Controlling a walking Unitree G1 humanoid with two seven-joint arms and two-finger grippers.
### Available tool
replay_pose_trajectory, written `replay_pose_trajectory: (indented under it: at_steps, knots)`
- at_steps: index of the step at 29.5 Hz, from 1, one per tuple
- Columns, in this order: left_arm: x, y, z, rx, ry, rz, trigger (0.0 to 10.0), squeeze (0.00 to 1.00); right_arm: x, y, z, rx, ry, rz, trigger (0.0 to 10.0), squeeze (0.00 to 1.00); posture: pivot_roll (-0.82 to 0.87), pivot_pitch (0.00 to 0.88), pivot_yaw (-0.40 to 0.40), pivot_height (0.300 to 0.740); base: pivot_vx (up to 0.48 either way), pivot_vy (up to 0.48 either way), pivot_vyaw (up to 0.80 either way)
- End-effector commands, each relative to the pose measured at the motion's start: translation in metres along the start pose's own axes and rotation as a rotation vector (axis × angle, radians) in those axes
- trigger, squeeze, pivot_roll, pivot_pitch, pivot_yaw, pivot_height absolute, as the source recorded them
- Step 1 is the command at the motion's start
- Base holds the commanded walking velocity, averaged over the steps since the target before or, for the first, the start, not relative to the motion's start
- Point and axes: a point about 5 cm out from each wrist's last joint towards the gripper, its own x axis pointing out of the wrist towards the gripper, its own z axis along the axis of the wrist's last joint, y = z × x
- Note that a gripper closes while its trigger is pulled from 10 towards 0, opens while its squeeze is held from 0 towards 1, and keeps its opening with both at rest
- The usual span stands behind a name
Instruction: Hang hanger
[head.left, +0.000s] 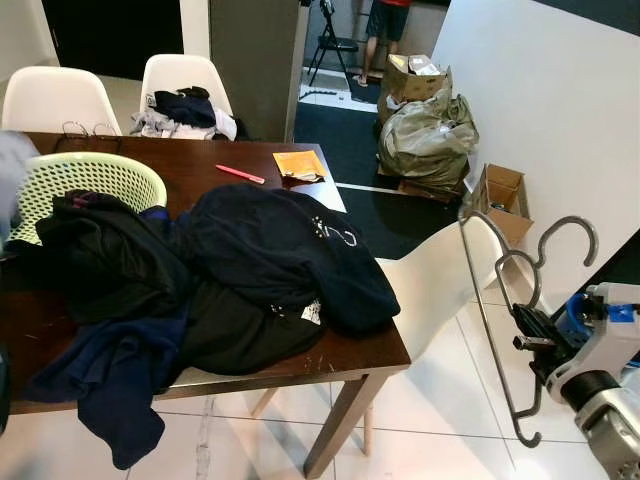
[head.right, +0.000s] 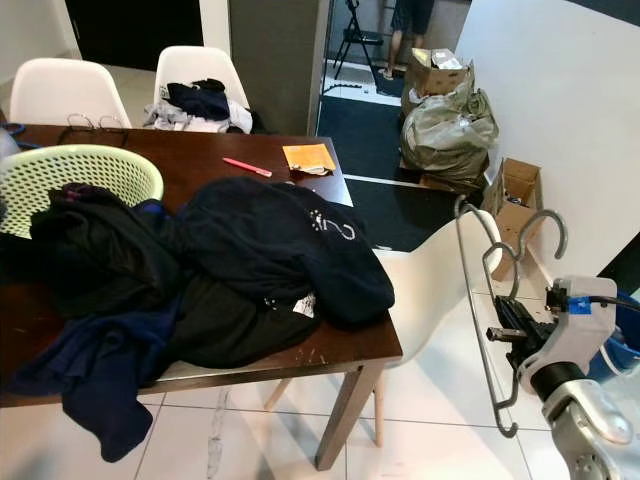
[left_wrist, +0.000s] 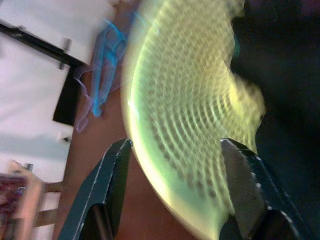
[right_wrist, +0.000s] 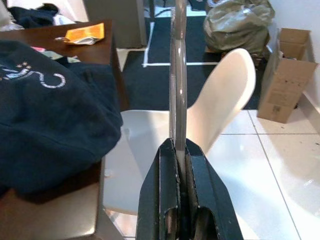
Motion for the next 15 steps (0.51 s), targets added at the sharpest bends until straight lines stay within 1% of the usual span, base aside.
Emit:
replay_pose_trajectory:
  at_steps: [1, 3, 4, 5, 6, 8, 9, 10, 11, 14, 15]
  knots:
    - [-0.001, -0.014, -0.019, 0.108, 0.081, -0.100, 10.0, 0.00, 0.001, 0.002, 0.000, 0.015, -0.006, 0.001, 10.0, 0.00, -0.10, 0.092, -0.098, 0.740, 0.000, 0.000, 0.00]
    - [-0.001, -0.014, -0.019, 0.108, 0.081, -0.100, 10.0, 0.00, 0.001, 0.002, 0.000, 0.015, -0.006, 0.001, 10.0, 0.00, -0.10, 0.092, -0.098, 0.740, 0.000, 0.000, 0.00]
    - [-0.002, -0.022, -0.028, 0.163, 0.110, -0.148, 10.0, 0.00, 0.002, 0.003, 0.000, 0.021, -0.011, 0.002, 10.0, 0.00, -0.10, 0.089, -0.094, 0.740, 0.000, 0.000, 0.00]
    - [-0.002, -0.022, -0.028, 0.163, 0.110, -0.148, 10.0, 0.00, 0.002, 0.003, 0.000, 0.021, -0.011, 0.002, 10.0, 0.00, -0.10, 0.089, -0.094, 0.740, 0.000, 0.000, 0.00]
    - [-0.003, -0.027, -0.031, 0.204, 0.103, -0.174, 10.0, 0.00, 0.003, 0.004, 0.000, 0.025, -0.015, 0.002, 10.0, 0.00, -0.10, 0.086, -0.091, 0.740, 0.000, 0.000, 0.00]
    - [-0.003, -0.027, -0.031, 0.204, 0.103, -0.174, 10.0, 0.00, 0.003, 0.004, 0.000, 0.025, -0.015, 0.002, 10.0, 0.00, -0.10, 0.086, -0.091, 0.740, 0.000, 0.000, 0.00]
    - [-0.003, -0.033, -0.028, 0.220, 0.076, -0.199, 10.0, 0.00, 0.003, 0.005, 0.001, 0.029, -0.021, 0.001, 10.0, 0.00, -0.10, 0.083, -0.086, 0.740, 0.000, 0.000, 0.00]
    - [-0.003, -0.033, -0.028, 0.220, 0.076, -0.199, 10.0, 0.00, 0.003, 0.005, 0.001, 0.029, -0.021, 0.001, 10.0, 0.00, -0.10, 0.083, -0.086, 0.740, 0.000, 0.000, 0.00]
    - [-0.003, -0.037, -0.024, 0.236, 0.054, -0.225, 10.0, 0.00, 0.004, 0.006, 0.001, 0.031, -0.025, 0.000, 10.0, 0.00, -0.10, 0.080, -0.084, 0.740, 0.000, 0.000, 0.00]
    - [-0.003, -0.040, -0.021, 0.251, 0.039, -0.247, 10.0, 0.00, 0.004, 0.006, 0.001, 0.032, -0.028, -0.002, 10.0, 0.00, -0.11, 0.079, -0.084, 0.740, 0.000, 0.000, 0.00]
    - [-0.003, -0.043, -0.019, 0.264, 0.041, -0.284, 10.0, 0.00, 0.005, 0.006, 0.002, 0.031, -0.029, -0.002, 10.0, 0.00, -0.11, 0.078, -0.084, 0.740, 0.000, 0.000, 0.00]
